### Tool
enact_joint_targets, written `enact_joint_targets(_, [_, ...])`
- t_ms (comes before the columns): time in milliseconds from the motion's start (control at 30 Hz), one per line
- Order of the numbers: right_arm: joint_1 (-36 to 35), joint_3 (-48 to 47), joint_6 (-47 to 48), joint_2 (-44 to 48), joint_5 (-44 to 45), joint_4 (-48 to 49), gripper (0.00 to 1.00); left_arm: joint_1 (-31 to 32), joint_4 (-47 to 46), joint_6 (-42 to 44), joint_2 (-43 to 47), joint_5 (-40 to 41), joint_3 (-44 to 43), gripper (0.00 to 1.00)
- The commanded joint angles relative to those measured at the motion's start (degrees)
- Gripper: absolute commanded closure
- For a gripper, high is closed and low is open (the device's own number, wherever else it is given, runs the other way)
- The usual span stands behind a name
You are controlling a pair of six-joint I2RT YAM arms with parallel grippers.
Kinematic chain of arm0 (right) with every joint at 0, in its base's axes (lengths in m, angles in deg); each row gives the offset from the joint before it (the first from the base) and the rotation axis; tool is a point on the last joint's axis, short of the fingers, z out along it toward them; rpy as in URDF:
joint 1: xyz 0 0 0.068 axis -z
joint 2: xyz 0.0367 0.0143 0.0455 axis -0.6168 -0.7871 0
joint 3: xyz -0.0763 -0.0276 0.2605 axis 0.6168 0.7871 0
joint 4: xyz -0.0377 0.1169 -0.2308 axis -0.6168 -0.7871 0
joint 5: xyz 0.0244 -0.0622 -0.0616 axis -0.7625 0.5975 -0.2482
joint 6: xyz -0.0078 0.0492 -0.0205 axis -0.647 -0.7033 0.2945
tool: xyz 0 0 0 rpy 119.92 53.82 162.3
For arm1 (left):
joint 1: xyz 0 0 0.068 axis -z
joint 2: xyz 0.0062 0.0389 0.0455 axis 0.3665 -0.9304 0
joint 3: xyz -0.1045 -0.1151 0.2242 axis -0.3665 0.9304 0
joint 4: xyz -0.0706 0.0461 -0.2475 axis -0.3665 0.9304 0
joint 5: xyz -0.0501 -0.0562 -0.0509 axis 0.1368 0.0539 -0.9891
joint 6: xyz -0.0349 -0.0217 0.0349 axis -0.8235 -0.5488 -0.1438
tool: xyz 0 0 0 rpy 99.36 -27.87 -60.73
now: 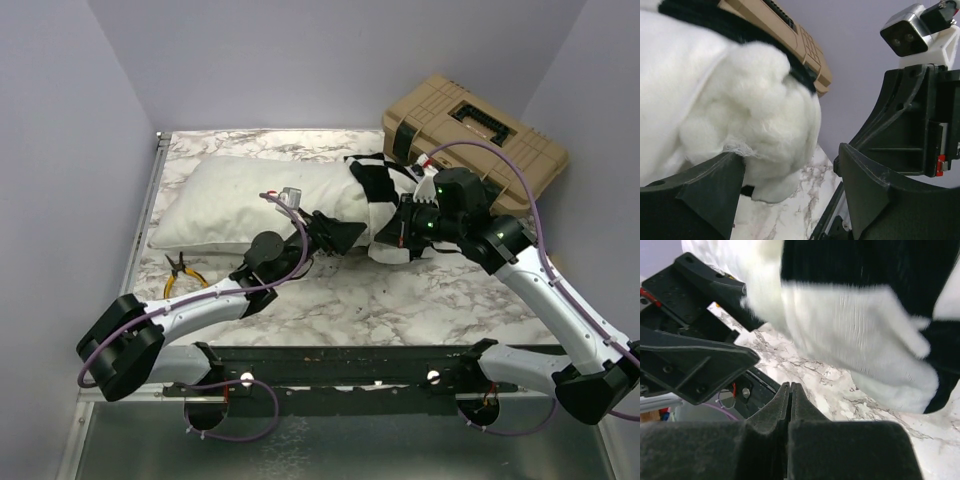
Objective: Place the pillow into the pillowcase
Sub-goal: Stuff the pillow into the pillowcase.
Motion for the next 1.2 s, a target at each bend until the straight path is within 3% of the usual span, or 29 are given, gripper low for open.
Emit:
enact_joint_targets(0, [-0.32, 0.09, 2.12, -0.42, 3.06, -2.53, 1.00, -1.28, 1.94, 3.61, 2.41, -0.92, 1.35, 0.26])
enact_joint_targets(67, [-0.29, -0.04, 2.26, 0.53, 4.68, -2.52, 0.96, -1.44, 2.28, 3.40, 1.80, -0.87, 1.14, 0.28])
enact_joint_targets(167, [-0.31, 0.72, 2.46, 2.97, 6.25, -1.10, 0.59, -1.52, 2.62, 2.37, -0.60, -0.07, 0.22, 0.33])
enact_joint_targets(233, [-0.28, 0.89, 2.87, 3.18, 7.10, -1.73, 0.43, -1.53, 2.62, 1.55, -3.08, -1.02, -0.97, 0.38])
enact_joint_targets(300, [-0.36, 0.84, 3.37, 2.79, 7.50, -3.49, 0.36, -1.53, 2.62, 1.09, -5.48, -1.43, -2.26, 0.43])
enact_joint_targets(467, [-0.40, 3.12, 3.25, 4.00, 8.98, -6.22, 0.34, -1.52, 2.62, 1.16, -8.77, 1.67, -4.33, 0.62])
enact_joint_targets(667, [-0.57, 9.02, 1.00, 6.62, 6.04, -5.57, 0.36, -1.52, 3.21, 1.34, -11.54, 6.15, -9.57, 0.75])
enact_joint_targets(900, [-0.56, 23.02, -10.77, 13.29, 2.39, 3.06, 0.21, -1.60, 5.04, -0.69, -17.56, 9.82, -15.98, 0.77])
enact_joint_targets(1167, [-0.47, 37.37, -23.78, 19.40, 13.79, 23.24, 0.16, -2.69, 6.66, -2.52, -19.55, 10.56, -19.99, 0.77])
